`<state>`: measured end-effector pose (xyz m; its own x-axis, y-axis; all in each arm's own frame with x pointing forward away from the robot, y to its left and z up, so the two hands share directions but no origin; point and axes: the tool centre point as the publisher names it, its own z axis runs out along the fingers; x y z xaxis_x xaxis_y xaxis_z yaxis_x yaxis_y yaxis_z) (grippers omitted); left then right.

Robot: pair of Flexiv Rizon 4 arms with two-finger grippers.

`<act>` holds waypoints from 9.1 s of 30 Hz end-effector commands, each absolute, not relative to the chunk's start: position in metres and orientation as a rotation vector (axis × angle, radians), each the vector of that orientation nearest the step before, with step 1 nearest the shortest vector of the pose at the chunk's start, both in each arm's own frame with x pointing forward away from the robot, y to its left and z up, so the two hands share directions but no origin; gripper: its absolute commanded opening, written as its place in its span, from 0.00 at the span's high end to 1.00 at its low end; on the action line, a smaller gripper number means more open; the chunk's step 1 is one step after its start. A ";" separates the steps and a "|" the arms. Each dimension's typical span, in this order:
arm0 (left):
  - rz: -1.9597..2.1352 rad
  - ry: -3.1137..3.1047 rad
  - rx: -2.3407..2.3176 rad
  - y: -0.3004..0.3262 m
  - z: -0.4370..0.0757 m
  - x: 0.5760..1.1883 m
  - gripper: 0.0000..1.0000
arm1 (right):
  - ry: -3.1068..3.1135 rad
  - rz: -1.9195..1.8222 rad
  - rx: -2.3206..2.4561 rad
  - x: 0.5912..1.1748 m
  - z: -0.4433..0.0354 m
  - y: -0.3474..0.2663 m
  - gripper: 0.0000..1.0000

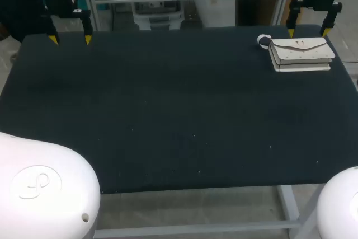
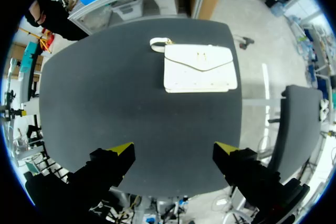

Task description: Pick up the bag, open it, inspect its contents, close it, and place it on the opposite side

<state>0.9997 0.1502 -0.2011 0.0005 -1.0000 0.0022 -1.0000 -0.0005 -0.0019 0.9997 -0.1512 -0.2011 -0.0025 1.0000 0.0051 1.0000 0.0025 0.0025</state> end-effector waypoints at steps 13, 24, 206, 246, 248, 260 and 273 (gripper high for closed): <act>0.002 -2.221 2.222 0.150 -0.200 1.000 0.00 | -2.222 -0.003 -2.218 1.000 -0.200 -0.150 0.00; 0.100 -2.316 2.162 0.135 -0.201 0.990 0.00 | -2.211 -0.038 -2.193 1.000 -0.200 -0.157 0.00; 0.965 -3.087 -0.053 0.015 -0.301 0.945 0.00 | -1.742 -0.801 -1.601 0.965 -0.368 -0.042 1.00; 0.965 -3.087 -0.053 0.015 -0.301 0.945 0.00 | -1.767 -0.837 -1.436 0.952 -0.383 0.098 1.00; 0.965 -3.087 -0.053 0.015 -0.301 0.945 0.00 | -1.767 -0.835 -1.425 0.950 -0.383 0.102 1.00; 0.965 -3.087 -0.053 0.015 -0.301 0.945 0.00 | -1.778 -0.820 -1.392 0.923 -0.382 0.122 1.00; 0.965 -3.087 -0.053 0.015 -0.301 0.945 0.00 | -1.776 -0.911 -1.513 0.901 -0.378 0.131 1.00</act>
